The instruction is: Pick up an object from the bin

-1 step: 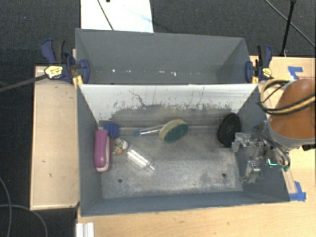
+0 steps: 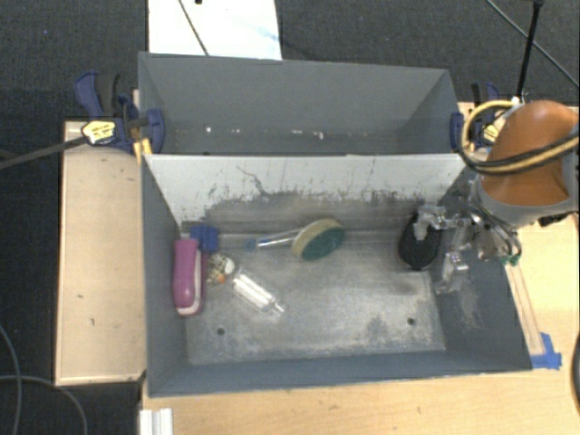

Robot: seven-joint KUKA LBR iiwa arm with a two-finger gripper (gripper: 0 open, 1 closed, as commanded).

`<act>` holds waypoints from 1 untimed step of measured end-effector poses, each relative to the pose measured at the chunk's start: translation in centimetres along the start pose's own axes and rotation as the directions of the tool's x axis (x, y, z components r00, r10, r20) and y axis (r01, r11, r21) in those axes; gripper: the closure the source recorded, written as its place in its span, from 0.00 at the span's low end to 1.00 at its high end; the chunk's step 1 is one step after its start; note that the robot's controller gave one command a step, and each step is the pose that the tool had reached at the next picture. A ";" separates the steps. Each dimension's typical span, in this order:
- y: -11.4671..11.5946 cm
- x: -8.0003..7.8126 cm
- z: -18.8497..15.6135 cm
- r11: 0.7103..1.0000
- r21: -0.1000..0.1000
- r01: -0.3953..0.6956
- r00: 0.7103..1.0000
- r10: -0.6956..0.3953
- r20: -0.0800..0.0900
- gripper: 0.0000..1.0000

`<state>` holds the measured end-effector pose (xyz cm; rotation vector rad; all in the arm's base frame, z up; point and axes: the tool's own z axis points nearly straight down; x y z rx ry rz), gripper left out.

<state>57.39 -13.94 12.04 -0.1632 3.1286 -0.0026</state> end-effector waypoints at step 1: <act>-1.1 -1.4 2.5 0.999 -0.001 0.034 0.999 -0.034 0.001 0.00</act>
Offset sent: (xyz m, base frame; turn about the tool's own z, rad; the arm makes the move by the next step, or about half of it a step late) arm 0.0125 -0.0097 -0.0262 -0.0360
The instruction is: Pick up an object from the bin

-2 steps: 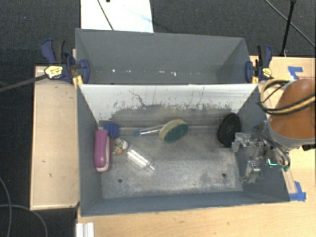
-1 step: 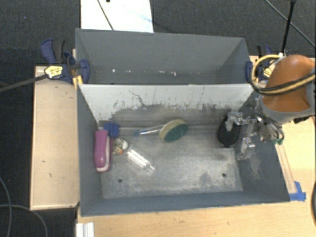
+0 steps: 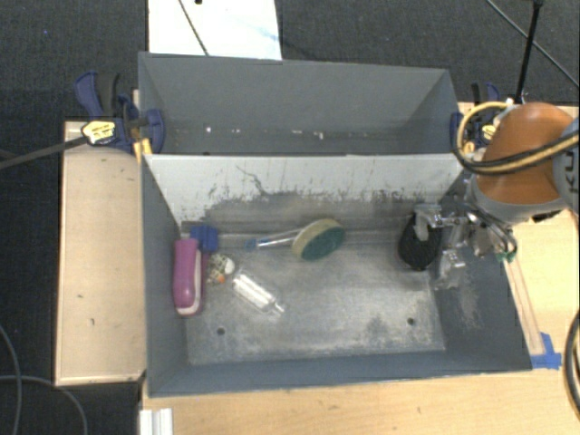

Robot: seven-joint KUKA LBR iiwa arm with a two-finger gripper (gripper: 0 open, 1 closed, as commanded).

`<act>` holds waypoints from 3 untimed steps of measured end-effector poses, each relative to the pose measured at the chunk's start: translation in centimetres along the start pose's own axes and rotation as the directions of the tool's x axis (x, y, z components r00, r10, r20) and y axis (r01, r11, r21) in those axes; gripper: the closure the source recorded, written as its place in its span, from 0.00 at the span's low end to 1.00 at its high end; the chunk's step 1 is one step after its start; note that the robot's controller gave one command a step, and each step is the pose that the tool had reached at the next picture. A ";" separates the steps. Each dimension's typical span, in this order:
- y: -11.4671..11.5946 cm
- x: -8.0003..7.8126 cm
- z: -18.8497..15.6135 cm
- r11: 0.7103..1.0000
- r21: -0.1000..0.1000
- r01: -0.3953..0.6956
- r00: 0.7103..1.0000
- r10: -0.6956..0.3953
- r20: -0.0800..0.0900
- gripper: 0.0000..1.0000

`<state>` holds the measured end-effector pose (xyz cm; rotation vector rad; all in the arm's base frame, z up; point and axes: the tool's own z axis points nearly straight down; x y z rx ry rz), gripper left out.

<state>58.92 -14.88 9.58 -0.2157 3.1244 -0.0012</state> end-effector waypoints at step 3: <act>-0.4 -0.7 2.0 0.997 0.002 0.075 0.997 -0.075 0.008 0.00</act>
Offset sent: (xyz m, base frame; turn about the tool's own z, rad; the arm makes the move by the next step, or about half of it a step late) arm -0.0048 -0.0030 -0.0258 -0.0035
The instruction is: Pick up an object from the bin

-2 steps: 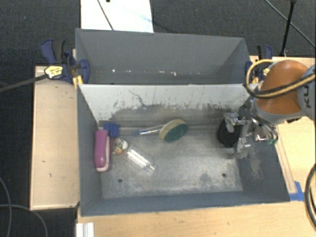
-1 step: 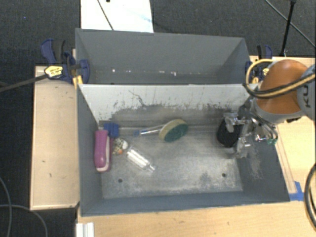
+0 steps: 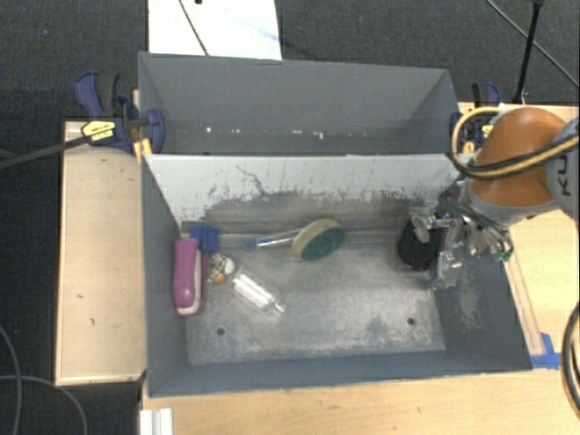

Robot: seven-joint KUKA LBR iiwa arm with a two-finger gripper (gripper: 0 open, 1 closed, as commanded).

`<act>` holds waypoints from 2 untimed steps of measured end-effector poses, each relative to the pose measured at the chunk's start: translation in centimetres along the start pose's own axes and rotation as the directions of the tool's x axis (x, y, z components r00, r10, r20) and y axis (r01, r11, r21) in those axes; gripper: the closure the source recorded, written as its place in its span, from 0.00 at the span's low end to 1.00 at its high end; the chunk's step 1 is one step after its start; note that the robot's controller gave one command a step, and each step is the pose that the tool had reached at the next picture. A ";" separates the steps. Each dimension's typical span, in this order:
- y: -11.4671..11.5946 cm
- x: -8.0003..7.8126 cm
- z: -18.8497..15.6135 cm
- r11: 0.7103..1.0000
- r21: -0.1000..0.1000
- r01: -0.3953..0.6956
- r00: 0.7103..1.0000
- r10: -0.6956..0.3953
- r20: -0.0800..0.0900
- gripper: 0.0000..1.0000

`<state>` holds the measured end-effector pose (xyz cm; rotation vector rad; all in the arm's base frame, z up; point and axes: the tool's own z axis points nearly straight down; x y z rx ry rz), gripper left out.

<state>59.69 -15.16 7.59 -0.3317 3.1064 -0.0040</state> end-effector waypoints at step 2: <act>0.7 1.7 -0.2 0.985 -0.001 -0.175 0.985 0.175 0.005 0.00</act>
Offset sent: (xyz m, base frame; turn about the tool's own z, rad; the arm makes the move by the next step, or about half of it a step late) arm -0.0051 0.0025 -0.0059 -0.0406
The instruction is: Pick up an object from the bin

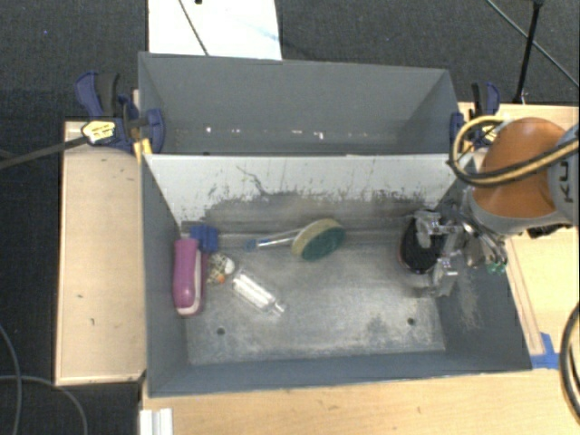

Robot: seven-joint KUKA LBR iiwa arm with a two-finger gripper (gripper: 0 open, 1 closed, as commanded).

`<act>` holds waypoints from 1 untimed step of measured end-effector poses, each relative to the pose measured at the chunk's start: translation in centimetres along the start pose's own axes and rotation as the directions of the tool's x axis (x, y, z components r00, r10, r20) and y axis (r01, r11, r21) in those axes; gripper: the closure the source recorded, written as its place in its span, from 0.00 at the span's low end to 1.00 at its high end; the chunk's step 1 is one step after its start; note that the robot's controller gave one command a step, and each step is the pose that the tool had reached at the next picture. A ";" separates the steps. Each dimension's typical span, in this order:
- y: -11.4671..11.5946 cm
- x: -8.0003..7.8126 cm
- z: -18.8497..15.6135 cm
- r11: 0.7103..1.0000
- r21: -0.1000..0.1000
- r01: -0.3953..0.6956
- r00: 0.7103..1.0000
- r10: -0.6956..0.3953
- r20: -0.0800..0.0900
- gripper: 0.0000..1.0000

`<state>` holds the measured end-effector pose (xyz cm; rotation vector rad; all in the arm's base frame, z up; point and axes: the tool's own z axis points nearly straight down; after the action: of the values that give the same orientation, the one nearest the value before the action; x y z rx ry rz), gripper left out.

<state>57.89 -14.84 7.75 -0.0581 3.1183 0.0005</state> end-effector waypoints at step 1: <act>3.7 0.6 0.1 0.994 0.002 0.110 0.994 -0.110 -0.002 0.00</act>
Offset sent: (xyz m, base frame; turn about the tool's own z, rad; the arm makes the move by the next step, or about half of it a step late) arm -0.0137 0.0360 -0.0075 -0.1115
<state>57.15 -11.13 7.63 -0.2305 3.1119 -0.0046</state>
